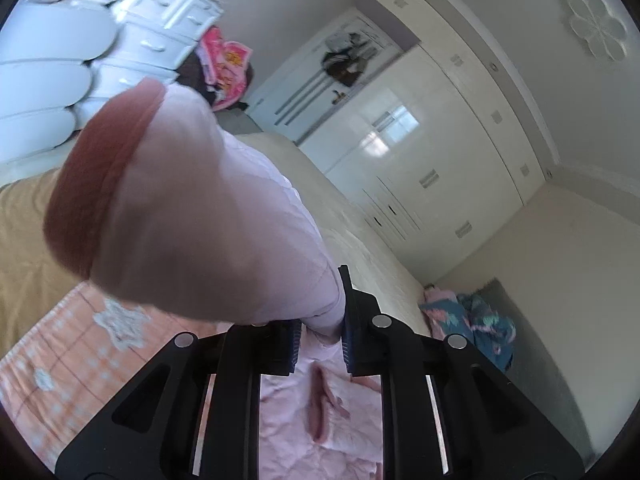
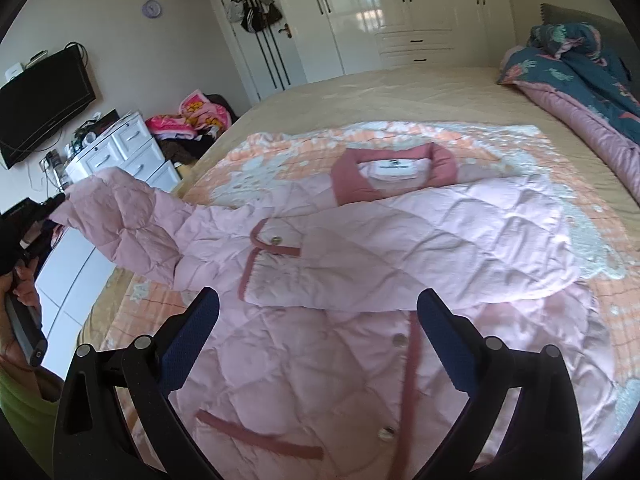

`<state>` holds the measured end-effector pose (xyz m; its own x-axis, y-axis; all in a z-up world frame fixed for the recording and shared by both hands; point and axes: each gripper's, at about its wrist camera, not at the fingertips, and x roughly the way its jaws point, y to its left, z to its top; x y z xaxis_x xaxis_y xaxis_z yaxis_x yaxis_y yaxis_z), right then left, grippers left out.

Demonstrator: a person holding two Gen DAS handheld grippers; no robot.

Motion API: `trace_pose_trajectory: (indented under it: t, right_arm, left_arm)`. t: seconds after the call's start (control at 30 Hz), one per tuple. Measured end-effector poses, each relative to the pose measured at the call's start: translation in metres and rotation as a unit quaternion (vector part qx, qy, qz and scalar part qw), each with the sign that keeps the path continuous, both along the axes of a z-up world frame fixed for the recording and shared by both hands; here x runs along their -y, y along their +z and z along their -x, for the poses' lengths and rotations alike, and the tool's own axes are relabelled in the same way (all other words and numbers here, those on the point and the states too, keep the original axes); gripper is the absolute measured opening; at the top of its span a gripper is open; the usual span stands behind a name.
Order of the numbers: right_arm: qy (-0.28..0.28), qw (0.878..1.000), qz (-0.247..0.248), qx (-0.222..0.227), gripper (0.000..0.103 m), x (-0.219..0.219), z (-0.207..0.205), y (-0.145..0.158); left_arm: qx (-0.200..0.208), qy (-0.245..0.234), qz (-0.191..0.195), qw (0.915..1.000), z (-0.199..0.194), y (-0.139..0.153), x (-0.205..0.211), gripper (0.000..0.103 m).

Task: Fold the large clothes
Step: 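Lift the sleeve with the left gripper and carry it toward the collar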

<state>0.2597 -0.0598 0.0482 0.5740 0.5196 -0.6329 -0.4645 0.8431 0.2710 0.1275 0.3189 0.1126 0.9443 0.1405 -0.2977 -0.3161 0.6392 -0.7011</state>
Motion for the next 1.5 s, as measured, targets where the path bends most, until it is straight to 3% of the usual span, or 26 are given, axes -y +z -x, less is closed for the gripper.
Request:
trace_pose_trajectory:
  t: [0.27, 0.47, 1.0, 1.27, 1.5]
  right_arm:
    - [-0.028, 0.999, -0.009, -0.014, 0.099, 0.029, 0.004, -0.009]
    - [-0.038, 0.999, -0.015, -0.019, 0.099, 0.039, 0.003, -0.012]
    - [-0.108, 0.992, -0.049, -0.047, 0.099, 0.097, -0.018, -0.022]
    - [-0.137, 0.987, -0.061, -0.057, 0.099, 0.124, -0.022, -0.028]
    - [-0.161, 0.981, -0.071, -0.078, 0.099, 0.146, -0.025, -0.038]
  left_arm:
    - [0.002, -0.068, -0.051, 0.9964, -0.031, 0.013, 0.062, 0.009]
    - [0.003, -0.125, -0.095, 0.9875, -0.051, 0.016, 0.108, 0.008]
    - [0.006, -0.212, -0.113, 0.9708, -0.089, -0.003, 0.144, 0.008]
    - [-0.022, -0.261, -0.143, 0.9544, -0.11, -0.02, 0.179, 0.008]
    - [-0.059, -0.304, -0.186, 0.9325, -0.125, -0.039, 0.213, 0.008]
